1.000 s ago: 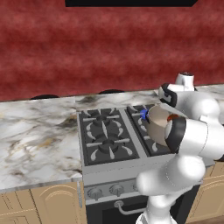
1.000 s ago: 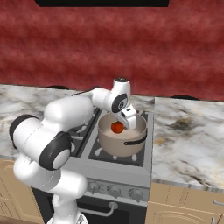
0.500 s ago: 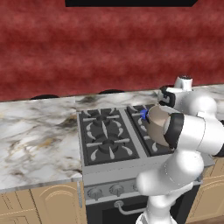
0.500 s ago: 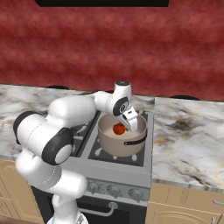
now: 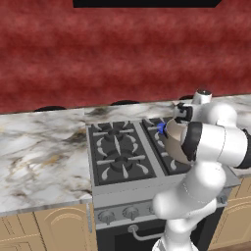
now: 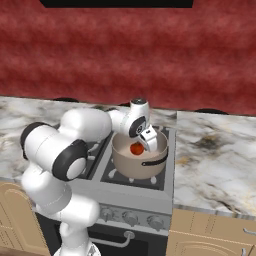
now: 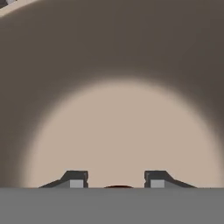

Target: Turn on the burner for the pot on the stove. Wait thirty seconds for the pot to heat up. Then add the tomato to the pot.

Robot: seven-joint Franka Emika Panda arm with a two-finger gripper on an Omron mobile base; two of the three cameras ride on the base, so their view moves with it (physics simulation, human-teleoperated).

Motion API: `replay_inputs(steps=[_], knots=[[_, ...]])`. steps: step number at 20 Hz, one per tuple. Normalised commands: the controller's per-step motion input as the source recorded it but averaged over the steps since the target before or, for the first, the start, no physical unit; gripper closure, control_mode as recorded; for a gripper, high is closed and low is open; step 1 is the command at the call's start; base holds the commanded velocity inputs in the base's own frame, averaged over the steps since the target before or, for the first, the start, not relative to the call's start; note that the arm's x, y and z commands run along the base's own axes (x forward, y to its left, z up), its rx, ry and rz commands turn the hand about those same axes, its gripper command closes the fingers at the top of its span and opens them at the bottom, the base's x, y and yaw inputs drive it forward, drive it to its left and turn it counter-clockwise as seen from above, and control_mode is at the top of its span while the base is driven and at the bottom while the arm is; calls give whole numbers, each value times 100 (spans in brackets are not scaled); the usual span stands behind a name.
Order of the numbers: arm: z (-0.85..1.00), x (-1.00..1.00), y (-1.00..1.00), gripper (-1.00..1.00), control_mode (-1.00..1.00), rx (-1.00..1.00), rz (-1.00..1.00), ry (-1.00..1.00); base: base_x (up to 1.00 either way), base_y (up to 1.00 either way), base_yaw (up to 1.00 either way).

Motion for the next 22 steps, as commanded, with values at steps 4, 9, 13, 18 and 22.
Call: replay_inputs(steps=[4, 9, 13, 18, 22], knots=[[-22, 22, -2, 100, -100, -1, 0, -7, 0, 0, 0], [-28, 17, -4, 100, -100, 0, 0, -5, 0, 0, 0], [-20, 18, -8, 100, -100, 0, 0, -6, 0, 0, 0], [-14, 16, -15, 100, -100, 0, 0, -4, 0, 0, 0], [-12, 19, -14, 100, -100, 0, 0, -1, 0, 0, 0]])
